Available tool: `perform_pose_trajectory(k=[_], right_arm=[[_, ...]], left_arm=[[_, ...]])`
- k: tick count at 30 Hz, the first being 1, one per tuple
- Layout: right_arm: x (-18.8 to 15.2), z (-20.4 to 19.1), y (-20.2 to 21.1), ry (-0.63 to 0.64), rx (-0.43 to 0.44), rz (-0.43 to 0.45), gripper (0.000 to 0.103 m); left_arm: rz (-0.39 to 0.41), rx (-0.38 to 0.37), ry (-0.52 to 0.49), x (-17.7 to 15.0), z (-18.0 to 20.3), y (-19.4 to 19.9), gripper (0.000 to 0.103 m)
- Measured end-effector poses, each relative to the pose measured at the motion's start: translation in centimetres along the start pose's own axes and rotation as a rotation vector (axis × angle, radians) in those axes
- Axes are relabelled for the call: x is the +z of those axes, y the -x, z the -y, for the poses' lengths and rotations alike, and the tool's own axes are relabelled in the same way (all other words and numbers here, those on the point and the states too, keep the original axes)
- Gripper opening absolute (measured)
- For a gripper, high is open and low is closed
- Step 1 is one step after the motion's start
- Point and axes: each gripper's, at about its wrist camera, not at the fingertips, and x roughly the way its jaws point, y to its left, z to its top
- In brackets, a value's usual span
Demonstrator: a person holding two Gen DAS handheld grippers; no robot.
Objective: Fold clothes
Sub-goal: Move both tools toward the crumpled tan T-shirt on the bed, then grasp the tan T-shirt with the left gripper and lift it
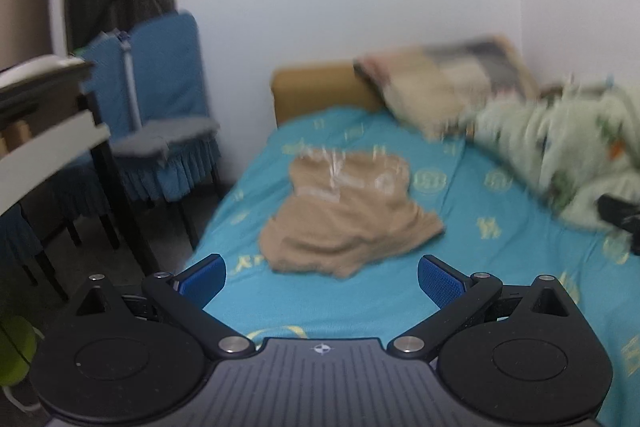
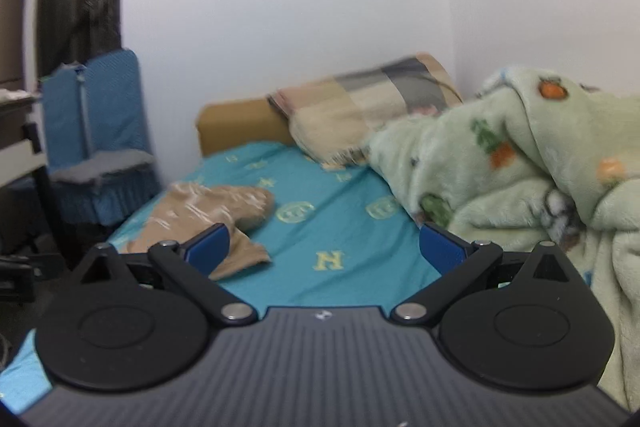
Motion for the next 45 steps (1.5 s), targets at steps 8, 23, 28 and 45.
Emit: perform_pose_trajectory(k=[8,23,28,45], right_arm=[[-3.3,0.4,-5.4,-0.078,0.042,-0.182,0.103],[-8.3,0.3,-15.0,-0.084,0.011,-0.284,0.103],[-7.5,-0.2,-14.6,-0.025,0.012,-0.189,0.103],[-5.3,-2.5,-5.1,0.134,0.095,-0.122,0.103]], left_arm=[[-0.085,-0.023,-0.111,-0.5,1.5,-12.3,0.102],[-0.123,-0.032,-0.154,-0.8,1.9,-23.9,0.027],[-0.088,-0.092,-0.055,1.3,0.1,-20.7,0.008],[0.004,-0.344,0.21,3.6,-6.3,-5.4,0.008]])
